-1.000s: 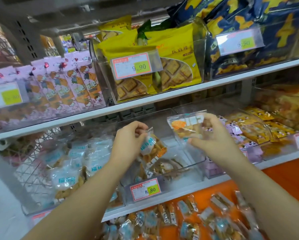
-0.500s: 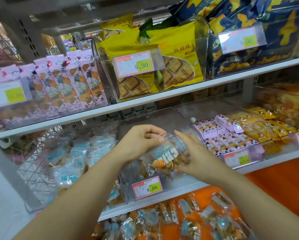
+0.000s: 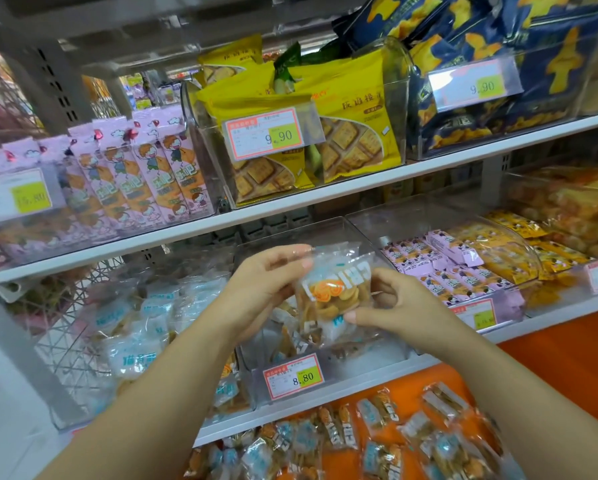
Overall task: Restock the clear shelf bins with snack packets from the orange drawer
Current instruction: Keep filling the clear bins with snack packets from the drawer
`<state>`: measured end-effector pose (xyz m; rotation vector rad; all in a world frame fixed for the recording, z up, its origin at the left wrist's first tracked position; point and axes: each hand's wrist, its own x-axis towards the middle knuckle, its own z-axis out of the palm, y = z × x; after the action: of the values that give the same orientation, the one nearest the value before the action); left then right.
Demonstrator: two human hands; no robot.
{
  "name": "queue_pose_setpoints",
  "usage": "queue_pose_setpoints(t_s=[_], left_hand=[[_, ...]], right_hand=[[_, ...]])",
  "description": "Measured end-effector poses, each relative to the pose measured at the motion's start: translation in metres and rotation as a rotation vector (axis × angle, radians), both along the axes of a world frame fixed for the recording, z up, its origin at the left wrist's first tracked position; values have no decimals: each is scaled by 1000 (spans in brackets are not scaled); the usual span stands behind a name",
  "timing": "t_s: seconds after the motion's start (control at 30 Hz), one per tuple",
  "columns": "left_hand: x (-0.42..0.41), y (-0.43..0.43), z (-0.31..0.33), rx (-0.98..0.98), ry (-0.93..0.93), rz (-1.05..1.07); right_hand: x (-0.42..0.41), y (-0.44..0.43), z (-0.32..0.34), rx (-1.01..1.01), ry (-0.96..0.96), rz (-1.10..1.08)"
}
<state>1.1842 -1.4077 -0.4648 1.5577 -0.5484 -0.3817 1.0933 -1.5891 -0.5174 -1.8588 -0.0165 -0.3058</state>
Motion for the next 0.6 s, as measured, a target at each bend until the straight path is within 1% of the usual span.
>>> queue_pose_setpoints(t_s=[0.03,0.13,0.23,0.33,0.43,0.6], left_hand=[[-1,0,-3,-81,46,31],[-7,-3,-13,-186,97,122],[-13,-3,-17,-244,174,127],[-17,-3,-19,-257,153,91],[-21,-5,-23,-287,144,110],[-20,-3,-25,-260,127,82]], right_hand=[[1,2,-1,75,3,-3],[4,10,-6,315,41,34],[5,15,-9,530,73,74],[4,13,-7,701,70,103],[2,11,-4,753,66,132],[1,11,-4,743,101,164]])
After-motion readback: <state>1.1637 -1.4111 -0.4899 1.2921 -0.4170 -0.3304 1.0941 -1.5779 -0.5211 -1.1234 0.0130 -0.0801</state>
